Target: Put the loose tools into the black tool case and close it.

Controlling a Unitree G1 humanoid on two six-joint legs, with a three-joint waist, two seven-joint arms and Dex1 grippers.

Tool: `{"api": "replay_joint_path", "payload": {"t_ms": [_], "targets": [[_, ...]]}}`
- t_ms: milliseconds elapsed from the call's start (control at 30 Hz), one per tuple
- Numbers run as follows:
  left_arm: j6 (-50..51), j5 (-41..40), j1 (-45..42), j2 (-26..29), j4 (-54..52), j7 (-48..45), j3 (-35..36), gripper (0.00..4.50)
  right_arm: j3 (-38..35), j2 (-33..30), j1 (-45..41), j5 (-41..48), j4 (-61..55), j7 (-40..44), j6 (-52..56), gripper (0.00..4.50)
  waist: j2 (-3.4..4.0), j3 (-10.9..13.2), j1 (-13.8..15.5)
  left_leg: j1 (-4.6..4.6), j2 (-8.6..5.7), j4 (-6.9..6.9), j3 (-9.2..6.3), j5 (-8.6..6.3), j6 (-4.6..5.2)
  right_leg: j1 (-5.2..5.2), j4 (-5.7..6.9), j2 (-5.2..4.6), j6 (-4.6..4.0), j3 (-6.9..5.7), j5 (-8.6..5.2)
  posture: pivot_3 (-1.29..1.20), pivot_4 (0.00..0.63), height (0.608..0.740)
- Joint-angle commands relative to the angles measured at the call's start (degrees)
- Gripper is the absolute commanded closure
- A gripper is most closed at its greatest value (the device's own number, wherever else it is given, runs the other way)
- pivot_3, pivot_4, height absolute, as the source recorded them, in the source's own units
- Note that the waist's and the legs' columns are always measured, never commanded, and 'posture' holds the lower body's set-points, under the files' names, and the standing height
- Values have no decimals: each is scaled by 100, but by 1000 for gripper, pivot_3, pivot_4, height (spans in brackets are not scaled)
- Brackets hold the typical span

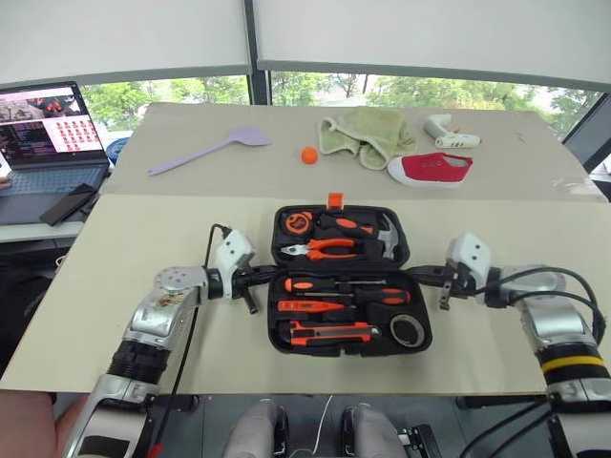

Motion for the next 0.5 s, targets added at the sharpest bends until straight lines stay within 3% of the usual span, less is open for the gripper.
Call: {"api": "replay_joint_path", "payload": {"t_ms": [33,267,300,367,500], "targets": [[168,-45,138,-41,-467,-30,-109,4500,-234,-134,358,297,-706,15,286,4413,0,0,-10,0,0,0,0,0,0,0,-1,0,0,2,0,0,150,740],[800,-77,513,432,-1271,250,264,4500,-697,-89,848,555,-1035,-363,734,4413,0,0,-47,4,2,-5,-4,-1,0,-2,0,-3,-2,9,-1,0,150,740],[1068,-25,510,521,-1343,397,316,4243,-743,-143,872,636,-1034,-353,914,4468,0,0,-49,7,2,-6,-4,-1,0,-2,1,-4,-2,10,-1,0,150,740],[1815,-100,457,862,-1524,431,387,3759,-919,-268,876,828,-1069,-313,1205,3909,0,1,-46,8,2,-7,-8,-2,1,-3,6,-12,-3,13,0,0,150,740],[2783,-670,214,1373,-1609,173,810,2263,-1331,-439,581,1489,-1458,-417,2202,2720,1,2,-53,16,2,-7,-12,-2,1,-2,16,-15,-5,13,1,0,150,740]]}}
